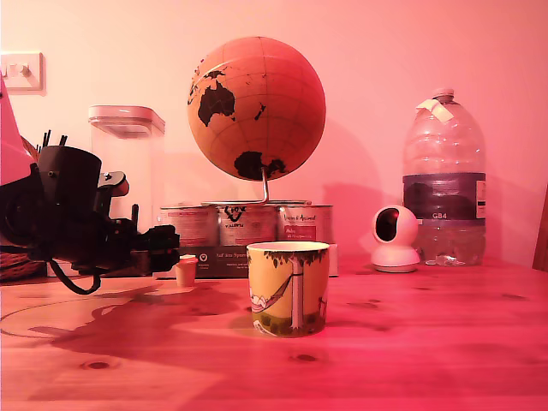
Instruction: Pick up the coffee capsules from the table one by one and drop them inside the nearest coffee cup
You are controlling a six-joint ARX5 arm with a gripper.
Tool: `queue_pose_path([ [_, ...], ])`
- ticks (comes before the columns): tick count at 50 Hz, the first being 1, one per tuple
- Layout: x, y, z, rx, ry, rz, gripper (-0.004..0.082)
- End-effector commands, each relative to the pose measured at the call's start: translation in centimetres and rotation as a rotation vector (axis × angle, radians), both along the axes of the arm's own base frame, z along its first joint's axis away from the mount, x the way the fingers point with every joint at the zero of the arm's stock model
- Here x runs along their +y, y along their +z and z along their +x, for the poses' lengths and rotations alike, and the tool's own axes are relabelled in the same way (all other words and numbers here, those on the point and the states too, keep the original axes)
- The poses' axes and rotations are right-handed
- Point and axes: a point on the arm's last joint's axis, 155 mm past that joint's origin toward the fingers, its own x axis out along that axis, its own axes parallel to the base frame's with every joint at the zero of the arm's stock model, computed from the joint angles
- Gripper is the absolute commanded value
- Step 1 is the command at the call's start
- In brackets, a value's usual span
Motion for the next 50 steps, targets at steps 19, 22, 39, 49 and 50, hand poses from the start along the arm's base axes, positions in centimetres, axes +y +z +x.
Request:
queue_pose_path([
  [19, -2.0, -0.3, -0.9, 0.019, -0.091, 0.038, 0.0624],
  [22, -2.0, -0.4, -0.9, 0.023, -0.091, 0.038, 0.0624],
  [39, -2.1, 0.1, -1.6, 0.02, -0.107, 0.076, 0.0624],
  [49, -2.8, 0.4, -2.6, 0.017, -0.158, 0.073, 0.0624],
  [50, -2.9, 0.5, -2.7, 0.015, -0.166, 0.071, 0.0624],
])
